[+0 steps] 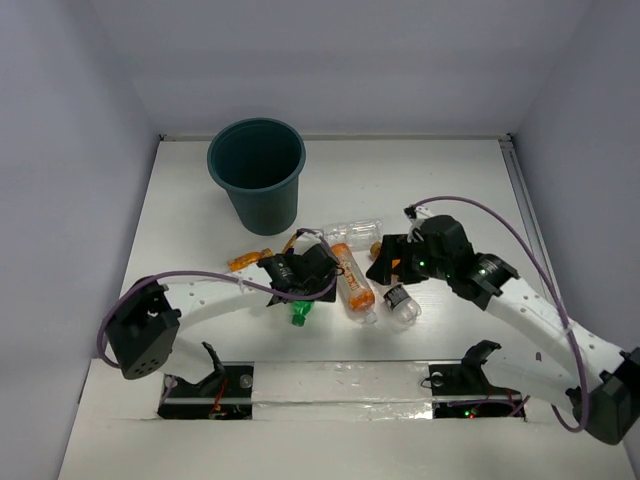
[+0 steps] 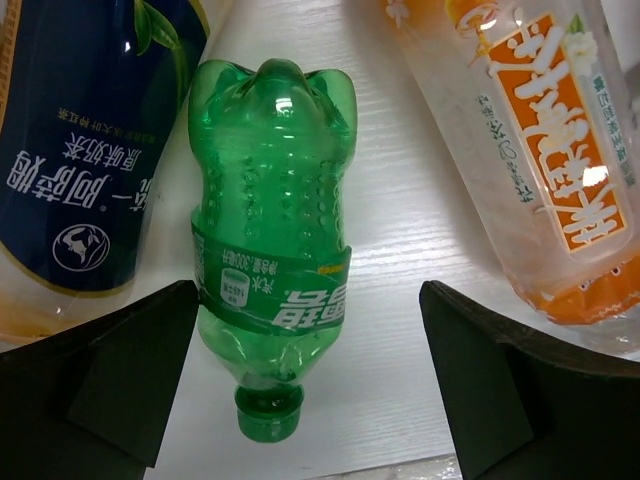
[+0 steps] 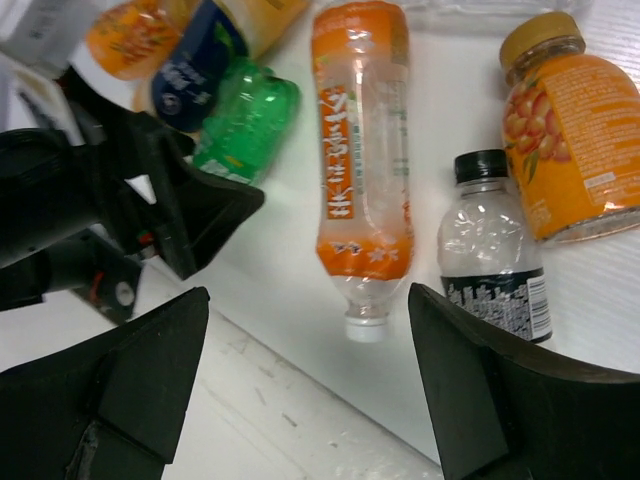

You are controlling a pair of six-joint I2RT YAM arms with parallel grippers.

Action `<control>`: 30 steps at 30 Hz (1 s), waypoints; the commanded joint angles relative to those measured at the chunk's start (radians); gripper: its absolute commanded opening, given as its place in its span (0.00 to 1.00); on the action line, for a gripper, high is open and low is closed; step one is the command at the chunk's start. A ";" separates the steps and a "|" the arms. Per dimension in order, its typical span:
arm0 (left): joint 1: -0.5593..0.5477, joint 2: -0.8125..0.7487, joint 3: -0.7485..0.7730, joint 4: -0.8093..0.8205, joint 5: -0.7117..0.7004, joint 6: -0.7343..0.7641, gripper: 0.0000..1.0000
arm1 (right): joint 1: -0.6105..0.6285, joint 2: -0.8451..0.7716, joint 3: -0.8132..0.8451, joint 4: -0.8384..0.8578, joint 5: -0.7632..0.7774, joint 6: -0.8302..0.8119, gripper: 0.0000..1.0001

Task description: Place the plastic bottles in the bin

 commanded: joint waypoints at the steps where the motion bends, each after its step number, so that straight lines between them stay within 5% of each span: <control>1: 0.017 0.002 -0.006 0.047 -0.012 0.029 0.92 | 0.007 0.084 0.048 0.070 0.026 -0.074 0.86; 16: 0.057 0.062 -0.068 0.142 0.014 0.042 0.85 | 0.007 0.406 0.195 0.113 0.024 -0.163 0.84; 18: 0.057 0.061 -0.091 0.154 0.023 0.037 0.76 | 0.007 0.453 0.221 0.111 0.023 -0.173 0.84; 20: 0.057 0.051 -0.111 0.165 0.034 0.029 0.53 | 0.018 0.487 0.238 0.120 0.023 -0.171 0.84; 23: 0.057 0.019 -0.135 0.175 0.059 0.016 0.38 | 0.029 0.558 0.256 0.142 0.029 -0.160 0.84; 30: 0.023 -0.209 -0.092 0.065 0.089 -0.035 0.26 | 0.070 0.685 0.289 0.169 0.030 -0.153 0.88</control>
